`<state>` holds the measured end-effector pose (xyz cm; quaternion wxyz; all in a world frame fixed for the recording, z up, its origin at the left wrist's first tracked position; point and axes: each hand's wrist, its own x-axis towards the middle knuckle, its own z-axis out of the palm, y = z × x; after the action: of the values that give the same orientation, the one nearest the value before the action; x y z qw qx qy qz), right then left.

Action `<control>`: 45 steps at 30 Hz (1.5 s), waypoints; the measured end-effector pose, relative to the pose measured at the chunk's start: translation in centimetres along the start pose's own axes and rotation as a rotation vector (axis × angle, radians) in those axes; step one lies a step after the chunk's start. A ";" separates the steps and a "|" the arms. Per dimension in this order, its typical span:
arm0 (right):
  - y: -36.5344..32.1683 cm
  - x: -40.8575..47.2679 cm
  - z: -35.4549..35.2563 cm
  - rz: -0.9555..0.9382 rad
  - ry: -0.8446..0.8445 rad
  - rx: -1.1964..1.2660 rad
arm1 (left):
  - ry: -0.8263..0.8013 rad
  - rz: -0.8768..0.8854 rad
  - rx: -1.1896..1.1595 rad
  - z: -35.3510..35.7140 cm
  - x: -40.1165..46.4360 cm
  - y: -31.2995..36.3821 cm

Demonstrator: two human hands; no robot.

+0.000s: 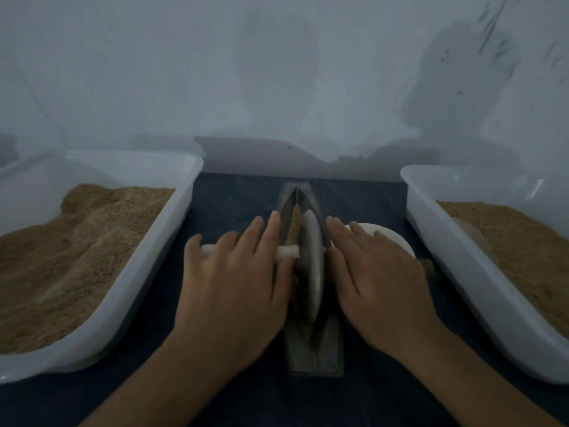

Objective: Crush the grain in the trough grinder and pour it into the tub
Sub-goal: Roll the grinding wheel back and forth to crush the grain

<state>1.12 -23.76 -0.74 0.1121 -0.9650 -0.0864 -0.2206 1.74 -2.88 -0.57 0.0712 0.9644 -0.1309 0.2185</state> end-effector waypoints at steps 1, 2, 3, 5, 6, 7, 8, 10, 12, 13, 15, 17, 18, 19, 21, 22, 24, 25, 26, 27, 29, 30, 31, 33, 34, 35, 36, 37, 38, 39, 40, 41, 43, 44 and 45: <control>0.3 -0.7 -0.2 -0.011 0.007 0.016 | 0.012 0.010 -0.008 -0.1 -0.6 0.2; 0.4 -0.8 -0.2 -0.009 -0.004 0.034 | 0.009 0.015 -0.016 -0.2 -0.6 0.3; 0.4 -0.2 -0.2 0.005 -0.039 0.051 | -0.009 0.014 -0.025 -0.1 0.1 0.4; 0.3 2.1 0.5 0.035 -0.088 0.030 | -0.076 -0.011 -0.028 0.4 3.0 0.4; 0.3 3.8 1.1 0.053 -0.092 0.001 | -0.119 -0.038 -0.043 1.0 4.9 0.2; 0.3 5.8 1.5 0.078 -0.083 -0.035 | -0.163 -0.074 -0.073 1.8 7.1 -0.3; 0.3 7.9 2.1 0.110 -0.059 -0.066 | -0.207 -0.113 -0.102 2.5 9.2 -0.8; 0.3 11.6 2.7 0.187 -0.011 -0.116 | -0.267 -0.169 -0.110 3.4 12.2 -1.5; 0.2 13.6 2.7 0.231 -0.031 -0.111 | -0.257 -0.151 -0.034 3.8 12.9 -1.6; 0.0 13.6 2.5 0.238 -0.058 -0.094 | -0.233 -0.124 0.006 3.8 12.3 -1.5; -0.4 11.5 1.9 0.181 -0.084 -0.096 | -0.200 -0.081 0.016 3.4 9.8 -1.4; -0.5 7.4 1.4 0.076 -0.087 -0.075 | -0.132 -0.049 -0.055 2.4 6.0 -1.5; -0.6 4.9 0.9 0.045 -0.049 -0.035 | -0.083 -0.012 -0.078 1.7 3.9 -1.5; -0.8 2.6 0.3 0.017 0.013 -0.006 | -0.027 0.030 -0.087 0.9 1.8 -1.3; -0.9 -0.5 -0.4 -0.042 0.134 0.006 | 0.073 0.088 -0.090 0.2 -1.4 -1.1; -0.8 -1.0 -0.5 -0.072 0.171 -0.009 | 0.100 0.100 -0.095 0.2 -2.1 -1.1; -0.8 0.0 -0.3 -0.081 0.142 -0.030 | 0.088 0.100 -0.112 0.3 -1.1 -1.4; -0.8 1.2 -0.1 -0.058 0.085 -0.048 | 0.044 0.082 -0.102 0.5 0.1 -1.3; -0.8 2.9 0.4 -0.020 0.013 -0.061 | -0.002 0.056 -0.079 0.9 1.8 -1.2; -0.7 4.9 1.0 0.022 -0.047 -0.074 | -0.039 0.025 -0.053 1.5 3.7 -1.2; -0.2 9.1 2.2 0.145 -0.098 -0.091 | -0.098 -0.040 -0.009 3.0 8.1 -1.4; 0.1 10.8 2.6 0.215 -0.100 -0.083 | -0.108 -0.073 0.007 3.6 10.0 -1.4; 0.2 12.1 2.8 0.278 -0.110 -0.062 | -0.112 -0.097 0.022 3.7 11.4 -1.3; 0.5 13.0 3.0 0.293 -0.120 -0.069 | -0.107 -0.110 0.040 3.9 12.5 -1.2; 0.6 12.4 2.9 0.268 -0.114 -0.110 | -0.090 -0.103 0.051 3.8 12.1 -1.1; 0.6 11.1 2.7 0.238 -0.115 -0.128 | -0.065 -0.086 0.056 3.7 11.0 -0.8; 0.6 9.3 2.5 0.204 -0.121 -0.113 | -0.039 -0.066 0.043 3.4 9.5 -0.5; 0.6 7.2 2.3 0.176 -0.130 -0.087 | -0.022 -0.046 0.021 3.1 7.6 -0.4; 0.4 4.9 1.9 0.145 -0.119 -0.071 | -0.005 -0.029 -0.002 2.5 5.6 -0.3; 0.1 2.8 1.2 0.109 -0.085 -0.061 | 0.019 -0.013 -0.024 1.8 3.5 -0.2; -0.2 1.2 0.3 0.071 -0.034 -0.047 | 0.044 0.009 -0.047 1.0 1.6 -0.3; -0.4 -0.1 -0.4 0.036 0.020 -0.046 | 0.065 0.042 -0.068 0.5 0.1 -0.4; -0.6 -1.1 -1.0 -0.012 0.091 -0.075 | 0.079 0.087 -0.080 0.2 -1.5 -0.8; -0.8 -0.8 -1.0 -0.020 0.081 -0.084 | 0.054 0.081 -0.085 0.1 -1.3 -1.0; -0.9 0.0 -0.9 -0.019 0.045 -0.093 | 0.016 0.060 -0.094 0.2 -0.5 -1.1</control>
<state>0.51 -23.11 0.21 0.0668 -0.9631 -0.0829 -0.2471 1.65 -1.78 -1.04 0.1109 0.9539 -0.1693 0.2218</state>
